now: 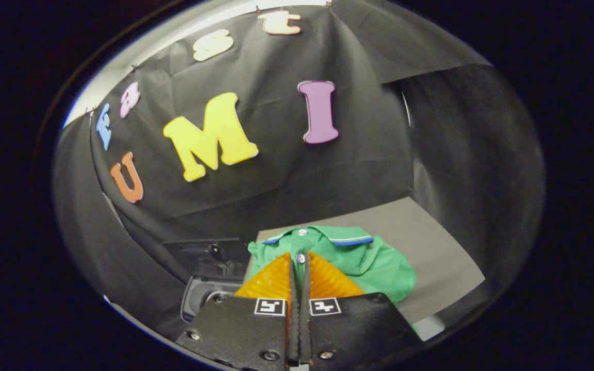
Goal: Put the clothes into the washing machine and then close the washing machine lid.
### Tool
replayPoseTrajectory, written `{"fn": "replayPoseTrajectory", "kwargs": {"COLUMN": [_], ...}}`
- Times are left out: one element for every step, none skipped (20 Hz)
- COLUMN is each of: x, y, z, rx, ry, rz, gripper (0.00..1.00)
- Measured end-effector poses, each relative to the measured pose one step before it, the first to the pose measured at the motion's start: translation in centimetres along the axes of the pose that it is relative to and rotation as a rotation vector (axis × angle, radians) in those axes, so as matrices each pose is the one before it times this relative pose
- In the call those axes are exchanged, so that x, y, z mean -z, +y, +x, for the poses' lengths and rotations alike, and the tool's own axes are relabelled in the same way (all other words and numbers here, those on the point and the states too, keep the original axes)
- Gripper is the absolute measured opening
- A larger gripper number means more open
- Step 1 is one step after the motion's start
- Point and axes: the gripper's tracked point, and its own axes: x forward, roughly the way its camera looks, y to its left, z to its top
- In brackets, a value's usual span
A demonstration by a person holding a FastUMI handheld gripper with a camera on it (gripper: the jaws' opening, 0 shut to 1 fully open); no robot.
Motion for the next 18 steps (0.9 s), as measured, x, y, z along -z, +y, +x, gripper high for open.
{"fn": "replayPoseTrajectory", "kwargs": {"x": [-0.534,-0.351,-0.579,-0.496,-0.501,-0.508,-0.249,-0.513,-0.685,-0.471,-0.500,-0.665,-0.582,-0.380,-0.436,-0.177,-0.216,-0.131], "y": [0.930,1.060,1.109,1.188,1.128,1.121,1.198,1.132,1.166,1.316,1.091,1.368,1.372,1.163,1.143,1.195,1.225,1.196], "z": [-0.542,-0.702,-0.644,-0.503,-0.548,-0.472,-0.698,-0.468,-0.507,-0.289,-0.330,-0.316,-0.330,-0.177,-0.163,0.000,-0.100,0.092], "rx": [-0.00926,-0.01007,-0.00985,-0.00958,-0.00956,-0.00867,-0.01312,-0.01078,-0.01331,-0.01297,-0.01211,-0.01562,-0.01220,-0.01125,-0.00856,-0.00860,-0.00864,-0.01101], "ry": [-0.01877,-0.01482,-0.02248,-0.01477,-0.01343,-0.01638,-0.01119,-0.01347,-0.01799,-0.01107,-0.01400,-0.01495,-0.00736,-0.00969,-0.01239,-0.00113,-0.00649,-0.00439], "rz": [-0.00855,-0.00940,-0.00776,-0.01138,-0.01034,-0.00573,-0.00889,-0.00835,-0.00457,-0.00834,-0.00495,-0.00173,-0.00744,-0.01025,-0.00612,-0.00770,-0.00110,-0.00415], "gripper": [0.04,0.04,0.04,0.04,0.04,0.04,0.04,0.04,0.04,0.04,0.04,0.04,0.04,0.04,0.04,0.04,0.04,0.04]}}
